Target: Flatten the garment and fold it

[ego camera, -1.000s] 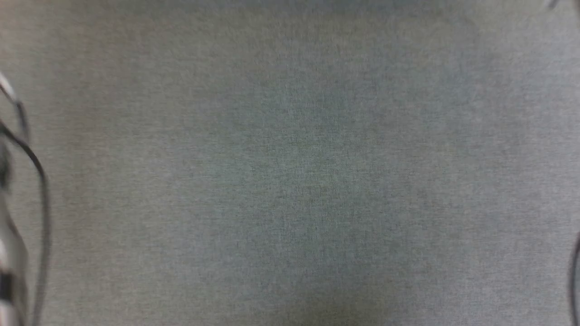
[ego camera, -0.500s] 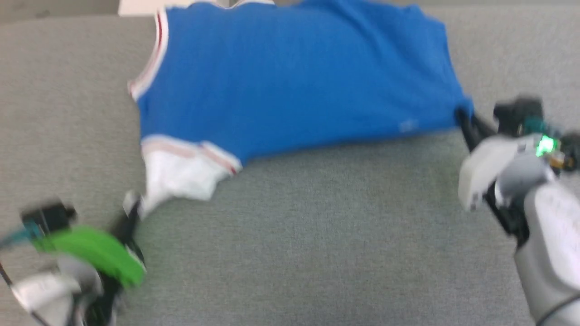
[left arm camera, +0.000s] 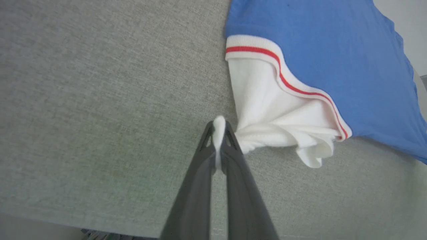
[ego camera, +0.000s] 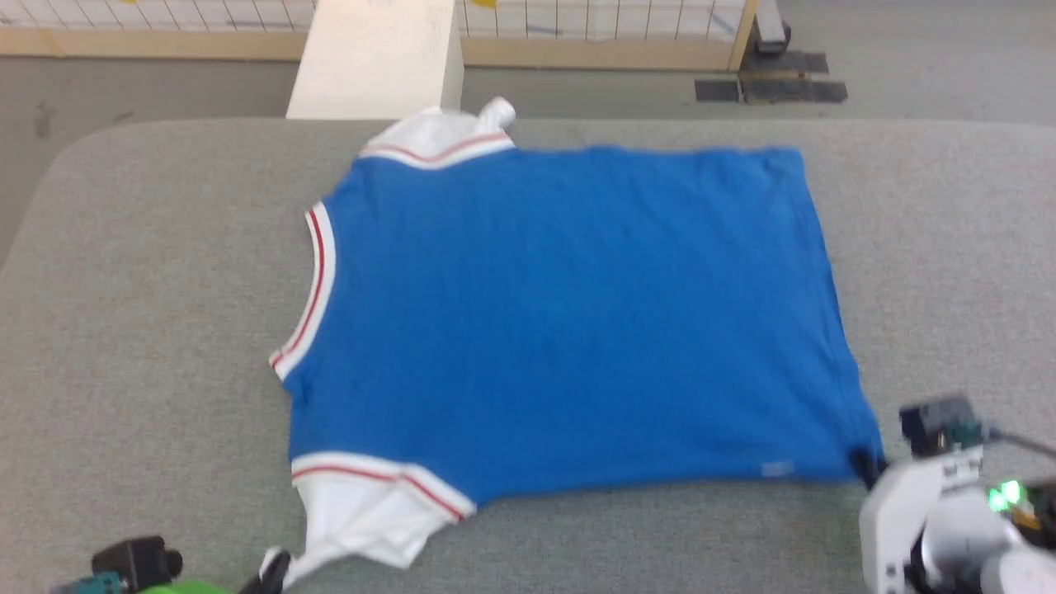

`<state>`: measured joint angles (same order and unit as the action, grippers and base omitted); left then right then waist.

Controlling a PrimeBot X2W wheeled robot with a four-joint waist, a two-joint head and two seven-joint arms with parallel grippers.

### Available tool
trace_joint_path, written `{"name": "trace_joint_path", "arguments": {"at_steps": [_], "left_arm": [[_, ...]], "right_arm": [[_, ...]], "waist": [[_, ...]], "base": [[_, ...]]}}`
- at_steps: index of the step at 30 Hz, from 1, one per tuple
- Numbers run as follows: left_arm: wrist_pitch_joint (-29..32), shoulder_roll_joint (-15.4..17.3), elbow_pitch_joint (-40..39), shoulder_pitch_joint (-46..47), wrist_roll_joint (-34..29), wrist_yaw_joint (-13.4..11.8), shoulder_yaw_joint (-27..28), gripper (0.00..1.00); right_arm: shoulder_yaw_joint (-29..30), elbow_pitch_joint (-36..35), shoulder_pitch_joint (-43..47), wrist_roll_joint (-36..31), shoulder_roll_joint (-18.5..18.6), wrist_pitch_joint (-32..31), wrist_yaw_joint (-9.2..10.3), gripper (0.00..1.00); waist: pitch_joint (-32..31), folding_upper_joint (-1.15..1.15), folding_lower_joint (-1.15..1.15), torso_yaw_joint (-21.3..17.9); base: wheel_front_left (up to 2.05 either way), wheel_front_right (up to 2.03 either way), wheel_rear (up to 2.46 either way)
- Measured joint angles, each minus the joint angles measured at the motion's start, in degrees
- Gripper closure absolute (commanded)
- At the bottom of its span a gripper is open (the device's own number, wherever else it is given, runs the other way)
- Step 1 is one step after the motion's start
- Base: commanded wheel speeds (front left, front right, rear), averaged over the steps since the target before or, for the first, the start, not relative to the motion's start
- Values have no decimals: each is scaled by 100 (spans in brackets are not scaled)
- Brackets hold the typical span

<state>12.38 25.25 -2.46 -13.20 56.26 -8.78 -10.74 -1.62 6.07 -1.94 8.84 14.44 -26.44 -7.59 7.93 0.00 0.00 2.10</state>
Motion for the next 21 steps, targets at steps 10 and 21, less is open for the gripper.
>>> {"name": "trace_joint_path", "arguments": {"at_steps": [10,21], "left_arm": [[-592,63,-140,-215,-722,-113,-254,100],[-2637,-309,469,797,-2369,162,-481,100]], "right_arm": [[327,-517,1050,80,-500,264,0,100],[514,-348,916,-255,-990,2390,0,100]], "waist": [[-2,0,0,0],[62,0,0,-55]], "base": [[0,0,0],[0,0,0]]}}
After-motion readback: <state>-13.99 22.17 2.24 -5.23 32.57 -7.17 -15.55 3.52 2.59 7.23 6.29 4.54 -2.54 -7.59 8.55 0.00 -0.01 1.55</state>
